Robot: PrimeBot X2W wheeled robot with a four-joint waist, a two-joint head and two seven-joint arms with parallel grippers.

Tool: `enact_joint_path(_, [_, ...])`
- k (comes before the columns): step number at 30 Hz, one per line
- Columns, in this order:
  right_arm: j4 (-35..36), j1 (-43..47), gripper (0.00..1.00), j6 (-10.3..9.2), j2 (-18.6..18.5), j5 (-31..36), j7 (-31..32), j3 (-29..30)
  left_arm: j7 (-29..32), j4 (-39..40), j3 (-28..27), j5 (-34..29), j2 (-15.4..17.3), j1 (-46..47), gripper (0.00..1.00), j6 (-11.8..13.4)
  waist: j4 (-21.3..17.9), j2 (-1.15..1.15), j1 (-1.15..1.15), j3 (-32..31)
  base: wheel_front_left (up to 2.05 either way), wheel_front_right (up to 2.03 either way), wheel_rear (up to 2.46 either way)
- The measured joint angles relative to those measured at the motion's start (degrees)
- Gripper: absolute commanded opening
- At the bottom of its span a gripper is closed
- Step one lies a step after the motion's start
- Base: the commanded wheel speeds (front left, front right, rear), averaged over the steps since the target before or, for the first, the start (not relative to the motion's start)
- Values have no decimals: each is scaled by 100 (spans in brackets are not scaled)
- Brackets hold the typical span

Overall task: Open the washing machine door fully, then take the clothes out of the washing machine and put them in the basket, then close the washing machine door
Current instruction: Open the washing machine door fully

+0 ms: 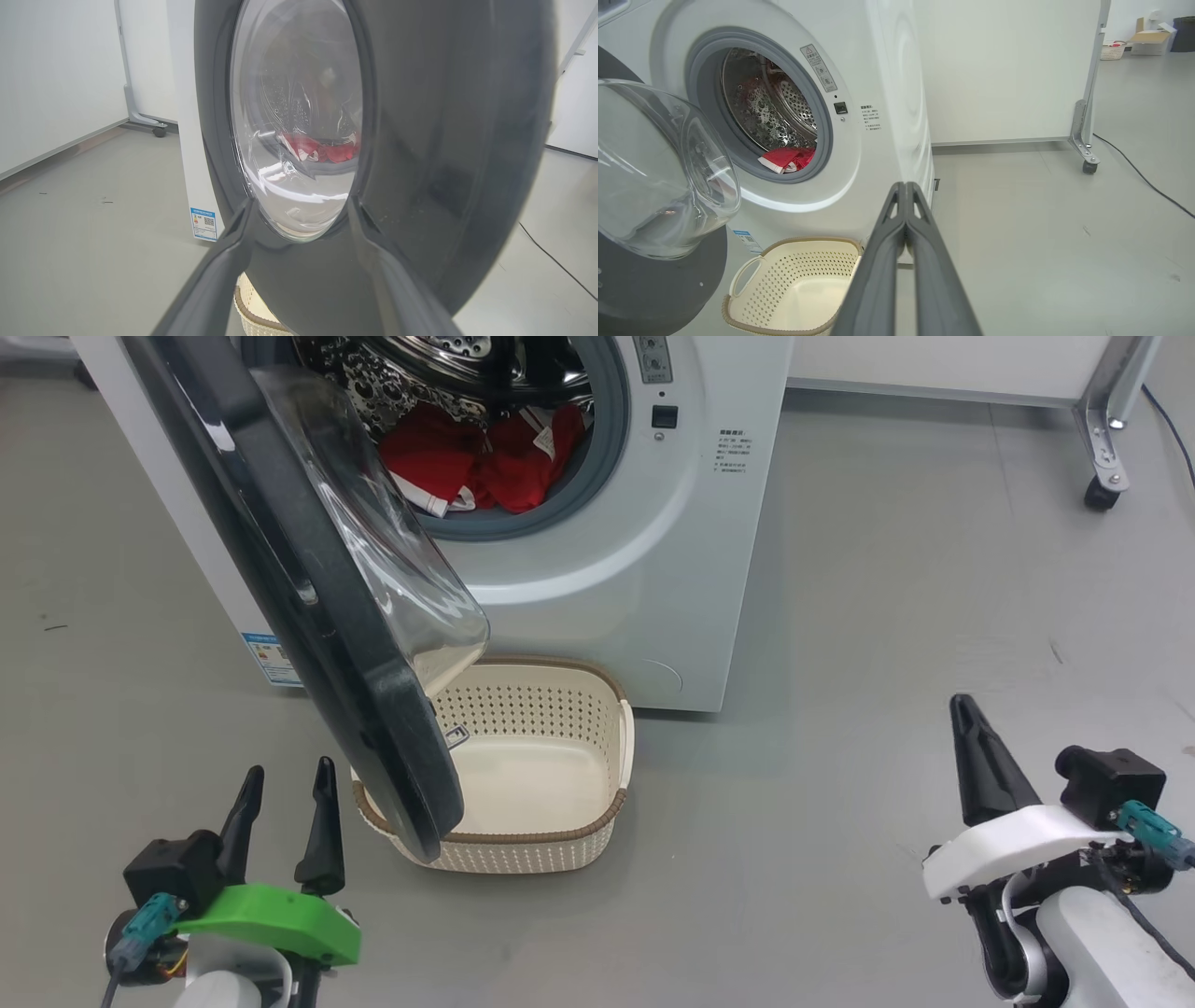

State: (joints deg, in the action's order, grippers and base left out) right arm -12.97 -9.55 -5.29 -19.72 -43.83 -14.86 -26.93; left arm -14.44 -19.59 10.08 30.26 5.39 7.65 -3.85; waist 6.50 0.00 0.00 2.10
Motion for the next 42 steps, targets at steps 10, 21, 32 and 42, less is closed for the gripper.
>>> enact_joint_path(10, [472,383,100,-48,233,575,15,472,0,116,-41,-1,-35,-18,100,-7,-56,0,0,11,0,0,0])
enact_joint_path(21, [724,687,100,-48,393,933,15,680,0,156,-43,-9,-52,-104,100,-54,-68,0,0,-3,0,0,0])
enact_joint_path(32, [838,859,100,19,552,1170,15,787,0,155,-67,-11,-74,-124,100,-56,-53,0,0,-41,0,0,0])
enact_joint_path(42, [886,1013,100,121,710,1281,15,905,0,164,-82,-27,-87,-179,100,-74,-51,0,0,-21,0,0,0])
